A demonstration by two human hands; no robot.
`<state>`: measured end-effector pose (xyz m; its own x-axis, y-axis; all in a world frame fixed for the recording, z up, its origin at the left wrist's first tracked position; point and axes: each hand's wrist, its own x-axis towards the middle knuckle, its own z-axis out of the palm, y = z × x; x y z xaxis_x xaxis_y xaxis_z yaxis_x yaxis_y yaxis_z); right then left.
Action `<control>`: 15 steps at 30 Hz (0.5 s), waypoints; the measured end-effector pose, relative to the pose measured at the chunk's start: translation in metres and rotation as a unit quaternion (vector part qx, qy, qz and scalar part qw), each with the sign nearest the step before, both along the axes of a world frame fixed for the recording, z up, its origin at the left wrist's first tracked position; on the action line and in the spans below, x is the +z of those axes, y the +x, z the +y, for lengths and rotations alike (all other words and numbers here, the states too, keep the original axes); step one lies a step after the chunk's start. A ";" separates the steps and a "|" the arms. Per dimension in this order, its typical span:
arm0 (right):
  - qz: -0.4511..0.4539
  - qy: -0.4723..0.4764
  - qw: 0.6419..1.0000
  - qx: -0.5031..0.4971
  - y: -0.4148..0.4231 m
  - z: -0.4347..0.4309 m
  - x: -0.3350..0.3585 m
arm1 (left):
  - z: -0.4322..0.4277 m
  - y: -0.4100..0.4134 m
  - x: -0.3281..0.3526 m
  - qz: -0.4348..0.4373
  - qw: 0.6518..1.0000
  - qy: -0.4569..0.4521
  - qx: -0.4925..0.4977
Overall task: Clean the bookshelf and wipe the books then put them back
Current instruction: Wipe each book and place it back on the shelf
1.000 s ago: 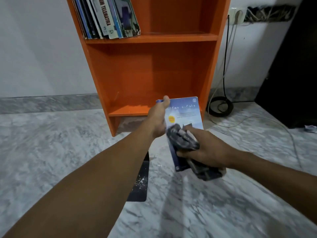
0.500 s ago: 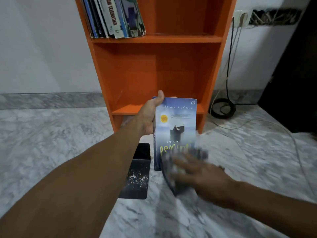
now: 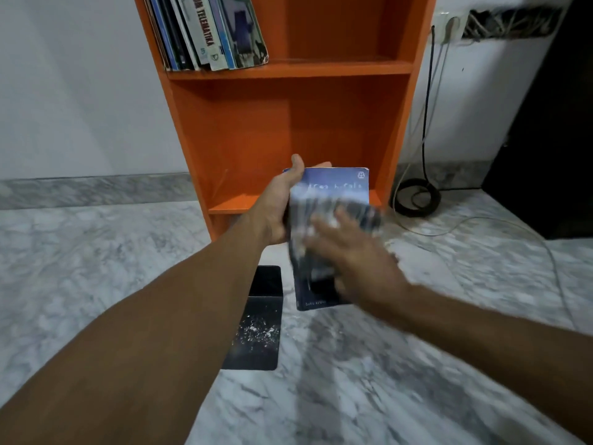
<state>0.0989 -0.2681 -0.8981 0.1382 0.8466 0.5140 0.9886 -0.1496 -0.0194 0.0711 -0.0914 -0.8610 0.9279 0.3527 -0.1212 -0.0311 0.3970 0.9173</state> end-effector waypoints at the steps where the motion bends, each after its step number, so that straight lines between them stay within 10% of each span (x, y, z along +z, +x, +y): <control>1: -0.007 -0.057 0.997 0.058 -0.010 -0.013 -0.022 | 0.005 -0.001 -0.001 0.000 1.000 0.004 0.007; 4: 0.094 -0.274 0.949 0.125 -0.029 -0.049 -0.036 | 0.017 -0.012 -0.007 0.018 1.000 0.001 0.025; 7: 0.201 -0.116 0.969 0.086 -0.022 -0.050 -0.002 | 0.024 -0.017 -0.011 0.027 0.999 0.001 0.019; 11: 0.101 0.150 0.984 -0.007 0.012 -0.012 0.073 | 0.019 -0.012 -0.015 0.016 1.000 -0.013 -0.007; 15: 0.053 0.102 0.993 -0.037 0.024 0.023 0.064 | 0.007 -0.002 -0.007 0.002 0.999 -0.042 -0.031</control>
<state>0.1225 -0.2450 -0.8338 0.2594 0.7119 0.6527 0.9656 -0.2047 -0.1605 0.0688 -0.0845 -0.8677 0.9472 0.2820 -0.1526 0.0007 0.4743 0.8804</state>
